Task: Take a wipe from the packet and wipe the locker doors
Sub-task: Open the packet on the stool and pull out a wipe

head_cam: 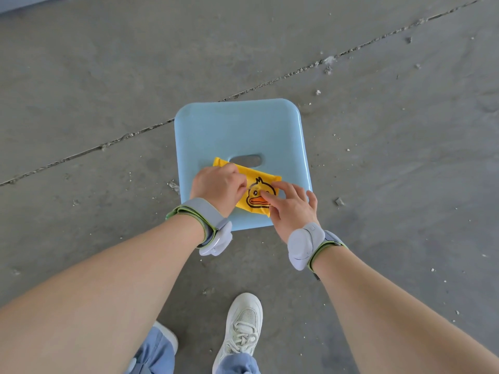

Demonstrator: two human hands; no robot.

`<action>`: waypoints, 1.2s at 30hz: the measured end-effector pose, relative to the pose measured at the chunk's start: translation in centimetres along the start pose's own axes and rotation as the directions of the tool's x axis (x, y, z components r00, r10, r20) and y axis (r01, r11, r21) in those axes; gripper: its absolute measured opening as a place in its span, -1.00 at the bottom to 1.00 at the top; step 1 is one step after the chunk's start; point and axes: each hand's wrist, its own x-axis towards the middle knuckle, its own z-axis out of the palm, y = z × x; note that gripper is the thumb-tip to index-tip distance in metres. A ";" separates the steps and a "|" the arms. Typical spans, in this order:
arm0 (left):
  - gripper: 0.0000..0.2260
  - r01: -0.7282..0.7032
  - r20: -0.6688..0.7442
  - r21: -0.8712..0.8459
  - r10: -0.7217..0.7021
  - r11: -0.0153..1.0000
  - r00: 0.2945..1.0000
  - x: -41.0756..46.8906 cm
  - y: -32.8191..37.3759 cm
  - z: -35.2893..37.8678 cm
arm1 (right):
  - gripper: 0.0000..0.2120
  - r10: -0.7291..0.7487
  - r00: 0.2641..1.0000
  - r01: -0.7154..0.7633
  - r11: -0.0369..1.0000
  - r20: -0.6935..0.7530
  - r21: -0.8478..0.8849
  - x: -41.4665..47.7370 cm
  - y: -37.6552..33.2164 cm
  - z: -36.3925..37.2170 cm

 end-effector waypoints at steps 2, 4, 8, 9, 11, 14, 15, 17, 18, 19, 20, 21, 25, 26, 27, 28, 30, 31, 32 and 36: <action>-0.84 0.062 -0.018 -0.035 -0.062 0.997 0.998 0.0 0.0 -0.3 | -0.62 0.008 1.000 -0.008 1.000 -0.001 -0.004 0.0 0.0 0.1; -0.83 0.142 0.001 -0.093 -0.143 0.985 0.990 0.1 -0.2 -0.6 | -0.63 0.012 1.000 -0.012 1.000 0.002 -0.009 -0.1 -0.1 0.1; -0.86 0.224 -0.008 -0.250 -0.234 0.942 0.972 -0.8 -1.2 -0.9 | -0.64 0.011 1.000 -0.011 0.999 -0.002 -0.046 0.0 -0.2 0.0; -0.87 0.236 -0.014 -0.272 -0.249 0.933 0.968 -1.1 -1.3 -0.9 | -0.65 0.010 1.000 -0.011 0.998 -0.013 -0.059 0.0 -0.3 0.0; -0.86 0.267 -0.019 -0.293 -0.285 0.918 0.958 -1.5 -1.4 -0.8 | -0.69 0.000 0.998 -0.005 0.997 -0.063 -0.074 0.4 -0.5 -0.1; -0.86 0.280 -0.030 -0.302 -0.303 0.911 0.952 -1.7 -1.5 -0.6 | -0.73 -0.014 0.993 0.005 0.997 -0.116 -0.082 1.5 -1.4 -0.3; -0.86 0.276 -0.036 -0.315 -0.302 0.908 0.953 -1.7 -1.6 -0.5 | -0.73 -0.007 0.994 -0.001 0.997 -0.110 -0.071 1.9 -1.9 -0.3; -0.87 0.277 -0.031 -0.341 -0.306 0.898 0.952 -1.7 -1.8 -0.5 | -0.75 0.044 0.993 -0.039 0.998 -0.109 0.048 2.9 -3.1 -0.2; -0.87 0.281 -0.023 -0.347 -0.307 0.895 0.951 -1.7 -1.9 -0.5 | -0.76 0.089 0.990 -0.074 0.987 -0.105 0.139 3.4 -3.7 -0.3; -0.87 0.280 -0.018 -0.351 -0.305 0.894 0.952 -1.7 -2.0 -0.5 | -0.76 0.133 0.987 -0.113 0.970 -0.084 0.215 3.9 -4.2 -0.3; -0.87 0.275 -0.015 -0.356 -0.300 0.893 0.954 -1.7 -2.1 -0.5 | -0.76 0.166 0.985 -0.150 0.957 -0.043 0.248 4.4 -4.7 -0.3; -0.88 0.269 -0.016 -0.362 -0.295 0.892 0.955 -1.7 -2.1 -0.5 | -0.76 0.186 0.983 -0.182 0.952 0.008 0.244 4.9 -5.0 -0.4; -0.88 0.251 -0.020 -0.356 -0.276 0.900 0.961 -1.6 -2.2 -0.5 | -0.81 0.253 0.958 -0.276 0.942 0.135 0.193 6.4 -5.4 -0.9; -0.87 0.247 -0.019 -0.350 -0.271 0.903 0.962 -1.6 -2.2 -0.5 | -0.86 0.266 0.949 -0.297 0.934 0.168 0.198 6.5 -5.4 -0.9; -0.87 0.242 -0.020 -0.344 -0.264 0.907 0.964 -1.6 -2.3 -0.4 | -0.87 0.272 0.942 -0.310 0.929 0.195 0.203 6.6 -5.4 -0.9; -0.87 0.238 -0.019 -0.337 -0.259 0.911 0.966 -1.6 -2.3 -0.4 | -0.86 0.269 0.941 -0.310 0.928 0.205 0.208 6.6 -5.4 -0.9; -0.86 0.233 -0.014 -0.319 -0.250 0.919 0.968 -1.8 -2.2 -0.4 | -0.88 0.259 0.950 -0.295 0.927 0.175 0.230 6.4 -5.3 -0.9; -0.86 0.229 -0.011 -0.303 -0.244 0.925 0.970 -1.8 -2.2 -0.3 | -0.91 0.260 0.954 -0.292 0.921 0.150 0.259 6.1 -5.3 -0.9; -0.85 0.227 -0.006 -0.283 -0.238 0.932 0.971 -1.8 -2.1 -0.3 | -0.94 0.266 0.955 -0.294 0.908 0.130 0.299 5.9 -5.3 -0.9; -0.83 0.206 -0.026 -0.218 -0.217 0.954 0.976 -2.0 -1.9 -0.1 | -0.94 0.349 0.934 -0.339 0.808 0.073 0.482 5.5 -4.8 -1.4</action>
